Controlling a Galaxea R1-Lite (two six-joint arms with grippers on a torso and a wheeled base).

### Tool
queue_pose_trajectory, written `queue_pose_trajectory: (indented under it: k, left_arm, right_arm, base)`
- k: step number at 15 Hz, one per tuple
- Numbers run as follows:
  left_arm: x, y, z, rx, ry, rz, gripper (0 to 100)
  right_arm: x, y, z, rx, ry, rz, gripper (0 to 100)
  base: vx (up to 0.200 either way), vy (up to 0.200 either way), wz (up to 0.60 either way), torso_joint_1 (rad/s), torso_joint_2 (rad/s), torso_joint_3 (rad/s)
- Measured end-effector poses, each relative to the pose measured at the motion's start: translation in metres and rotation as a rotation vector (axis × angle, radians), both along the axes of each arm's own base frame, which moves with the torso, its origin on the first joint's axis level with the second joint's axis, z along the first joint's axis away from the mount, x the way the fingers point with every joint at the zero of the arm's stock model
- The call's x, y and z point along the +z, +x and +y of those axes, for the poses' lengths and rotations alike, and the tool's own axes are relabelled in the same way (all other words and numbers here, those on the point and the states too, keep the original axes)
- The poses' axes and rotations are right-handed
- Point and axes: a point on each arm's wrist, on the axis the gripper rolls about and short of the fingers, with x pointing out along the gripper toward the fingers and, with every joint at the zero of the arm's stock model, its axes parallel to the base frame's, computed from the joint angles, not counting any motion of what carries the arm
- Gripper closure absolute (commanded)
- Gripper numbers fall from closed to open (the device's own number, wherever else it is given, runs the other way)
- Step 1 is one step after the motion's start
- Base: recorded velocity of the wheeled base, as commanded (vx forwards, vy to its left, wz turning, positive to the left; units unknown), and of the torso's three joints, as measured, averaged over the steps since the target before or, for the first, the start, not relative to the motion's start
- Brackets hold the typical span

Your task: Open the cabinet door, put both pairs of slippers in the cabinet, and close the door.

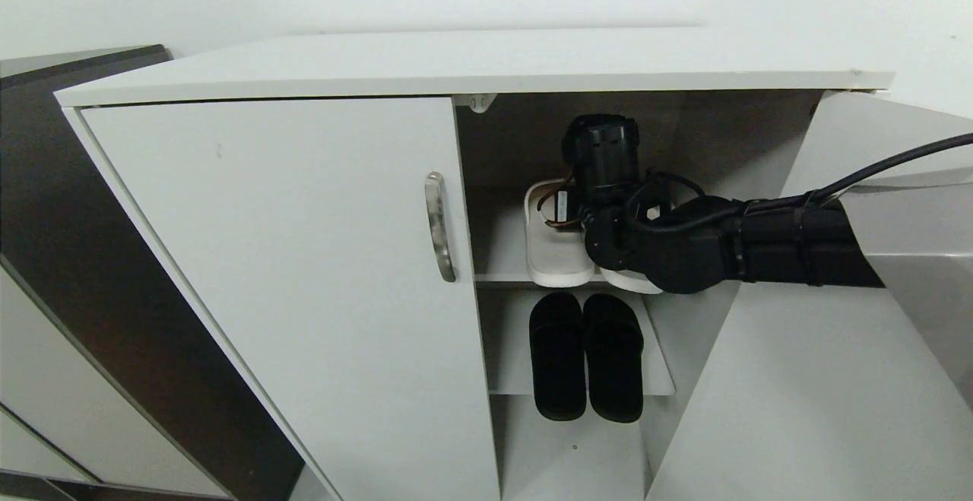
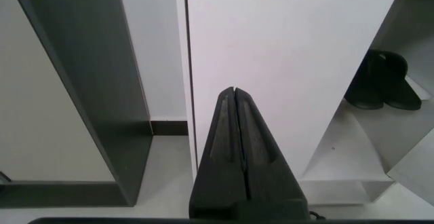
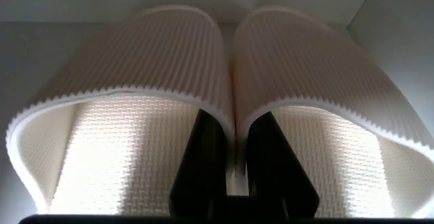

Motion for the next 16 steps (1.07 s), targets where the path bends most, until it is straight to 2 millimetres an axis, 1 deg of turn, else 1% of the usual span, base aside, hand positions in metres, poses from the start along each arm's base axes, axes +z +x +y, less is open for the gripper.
queue_pose_trajectory:
  k: [6, 7, 13, 15, 16]
  left_arm:
    - [0.0, 0.0, 0.0, 0.0, -0.001, 0.0, 100]
    - [0.0, 0.0, 0.0, 0.0, -0.001, 0.0, 100]
    - [0.0, 0.0, 0.0, -0.001, -0.001, 0.0, 100]
    - [0.0, 0.0, 0.0, 0.0, -0.001, 0.0, 100]
    - [0.0, 0.0, 0.0, 0.0, -0.001, 0.0, 100]
  right_arm:
    - [-0.004, 0.002, 0.001, 0.0, -0.004, 0.005, 100]
    - [-0.004, 0.002, 0.001, -0.001, -0.005, 0.006, 0]
    - [-0.006, 0.0, 0.0, -0.002, -0.011, 0.013, 0]
    - [-0.003, -0.007, 0.001, 0.008, -0.013, 0.016, 0]
    - [-0.002, -0.015, 0.0, 0.016, -0.019, 0.022, 0]
  base:
    - [0.0, 0.0, 0.0, 0.0, 0.0, 0.0]
    - [0.0, 0.0, 0.0, 0.0, 0.0, 0.0]
    - [0.0, 0.0, 0.0, 0.0, 0.0, 0.0]
    - [0.0, 0.0, 0.0, 0.0, 0.0, 0.0]
    - [0.0, 0.0, 0.0, 0.0, 0.0, 0.0]
